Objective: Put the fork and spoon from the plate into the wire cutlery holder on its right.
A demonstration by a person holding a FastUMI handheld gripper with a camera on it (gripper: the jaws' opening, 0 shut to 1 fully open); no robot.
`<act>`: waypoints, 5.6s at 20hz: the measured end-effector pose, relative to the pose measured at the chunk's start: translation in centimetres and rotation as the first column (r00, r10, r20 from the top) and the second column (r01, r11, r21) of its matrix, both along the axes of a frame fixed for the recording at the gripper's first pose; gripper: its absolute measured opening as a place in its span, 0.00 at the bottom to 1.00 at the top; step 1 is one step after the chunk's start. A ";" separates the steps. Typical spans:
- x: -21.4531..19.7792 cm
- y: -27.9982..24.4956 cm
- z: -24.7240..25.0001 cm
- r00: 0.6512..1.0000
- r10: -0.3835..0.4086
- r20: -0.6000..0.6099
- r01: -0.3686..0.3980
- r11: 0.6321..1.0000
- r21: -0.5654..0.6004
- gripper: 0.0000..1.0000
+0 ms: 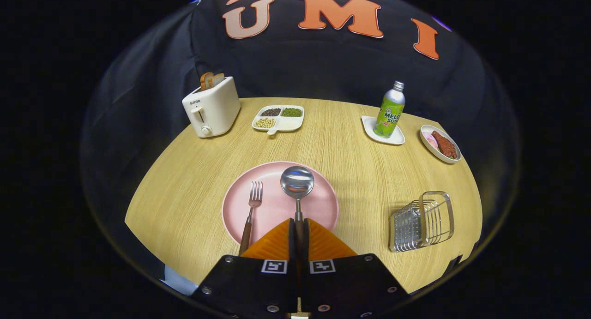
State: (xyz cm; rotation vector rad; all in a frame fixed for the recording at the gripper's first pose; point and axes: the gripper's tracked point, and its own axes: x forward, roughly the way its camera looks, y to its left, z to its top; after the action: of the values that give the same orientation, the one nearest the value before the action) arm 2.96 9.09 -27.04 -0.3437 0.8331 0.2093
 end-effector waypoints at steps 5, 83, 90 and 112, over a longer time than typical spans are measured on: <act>1.0 -1.2 3.7 0.999 -0.008 0.036 0.008 1.000 0.017 0.03; 4.3 -7.7 10.3 0.998 -0.038 -0.057 0.036 0.999 -0.026 1.00; 1.6 -0.4 9.5 0.997 0.074 0.024 -0.077 0.988 0.131 1.00; -0.8 6.3 -8.4 0.974 0.083 -0.210 -0.087 0.996 -0.013 0.96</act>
State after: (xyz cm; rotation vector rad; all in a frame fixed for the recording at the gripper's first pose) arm 2.16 15.42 -35.41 -0.3829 1.0305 0.3203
